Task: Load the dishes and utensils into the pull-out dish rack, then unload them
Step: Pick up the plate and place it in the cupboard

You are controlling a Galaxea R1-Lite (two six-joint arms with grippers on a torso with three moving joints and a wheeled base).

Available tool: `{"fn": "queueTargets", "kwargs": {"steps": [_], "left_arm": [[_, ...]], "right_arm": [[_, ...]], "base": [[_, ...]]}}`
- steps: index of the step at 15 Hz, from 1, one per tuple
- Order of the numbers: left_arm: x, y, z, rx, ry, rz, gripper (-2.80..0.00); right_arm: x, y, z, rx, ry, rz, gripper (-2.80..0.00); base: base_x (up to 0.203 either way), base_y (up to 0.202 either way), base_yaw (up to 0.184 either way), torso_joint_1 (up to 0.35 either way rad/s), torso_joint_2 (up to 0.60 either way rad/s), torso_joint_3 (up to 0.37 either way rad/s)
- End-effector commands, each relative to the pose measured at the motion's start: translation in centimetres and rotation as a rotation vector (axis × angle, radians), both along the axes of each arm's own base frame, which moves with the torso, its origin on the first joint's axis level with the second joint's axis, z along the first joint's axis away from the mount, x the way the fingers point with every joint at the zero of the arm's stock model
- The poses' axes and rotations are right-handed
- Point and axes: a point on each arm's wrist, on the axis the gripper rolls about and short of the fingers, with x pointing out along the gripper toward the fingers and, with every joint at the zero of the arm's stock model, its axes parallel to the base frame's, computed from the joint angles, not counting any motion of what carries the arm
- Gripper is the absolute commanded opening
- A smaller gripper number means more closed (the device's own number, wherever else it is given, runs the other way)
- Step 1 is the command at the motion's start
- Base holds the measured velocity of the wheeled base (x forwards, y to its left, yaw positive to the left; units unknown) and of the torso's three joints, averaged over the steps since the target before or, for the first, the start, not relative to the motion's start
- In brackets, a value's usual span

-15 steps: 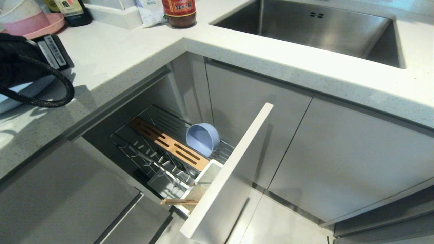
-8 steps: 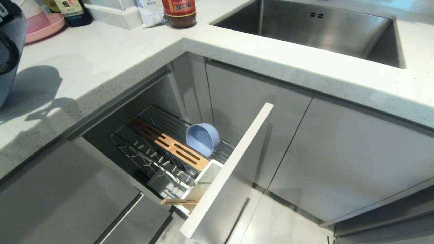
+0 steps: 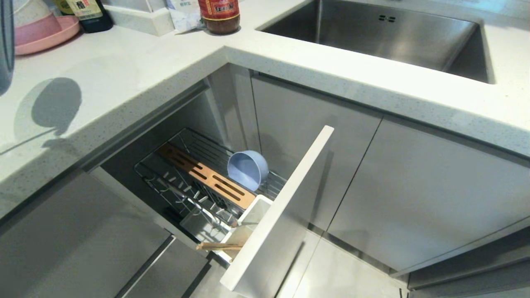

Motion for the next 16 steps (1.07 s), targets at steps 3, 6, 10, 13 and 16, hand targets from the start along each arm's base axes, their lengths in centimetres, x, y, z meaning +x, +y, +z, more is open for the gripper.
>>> {"fn": "queueTargets", "kwargs": {"steps": [3, 6, 10, 13, 16], "left_arm": [[-1.6, -2.5, 0.4, -0.075, -0.029, -0.182, -2.8], [-1.8, -5.0, 0.7, -0.171, -0.056, -0.256, -2.8], [-2.0, -8.2, -0.9, -0.207, -0.032, -0.355, -2.8], [-2.5, -9.9, -1.9, -0.232, 0.007, -0.454, -2.8], [-1.8, -12.3, -4.0, -0.217, 0.075, -0.495, -2.8]], "right_arm": [[0.0, 0.0, -0.1, 0.0, -0.001, 0.0, -2.8], [0.0, 0.0, 0.0, 0.0, -0.002, 0.0, -2.8], [0.0, 0.0, -0.1, 0.0, -0.001, 0.0, -2.8], [0.0, 0.0, 0.0, 0.0, -0.001, 0.0, -2.8], [0.0, 0.0, 0.0, 0.0, -0.002, 0.0, -2.8]], "base": [[0.0, 0.0, 0.0, 0.0, 0.0, 0.0], [0.0, 0.0, 0.0, 0.0, 0.0, 0.0], [0.0, 0.0, 0.0, 0.0, 0.0, 0.0], [0.0, 0.0, 0.0, 0.0, 0.0, 0.0], [0.0, 0.0, 0.0, 0.0, 0.0, 0.0]]}}
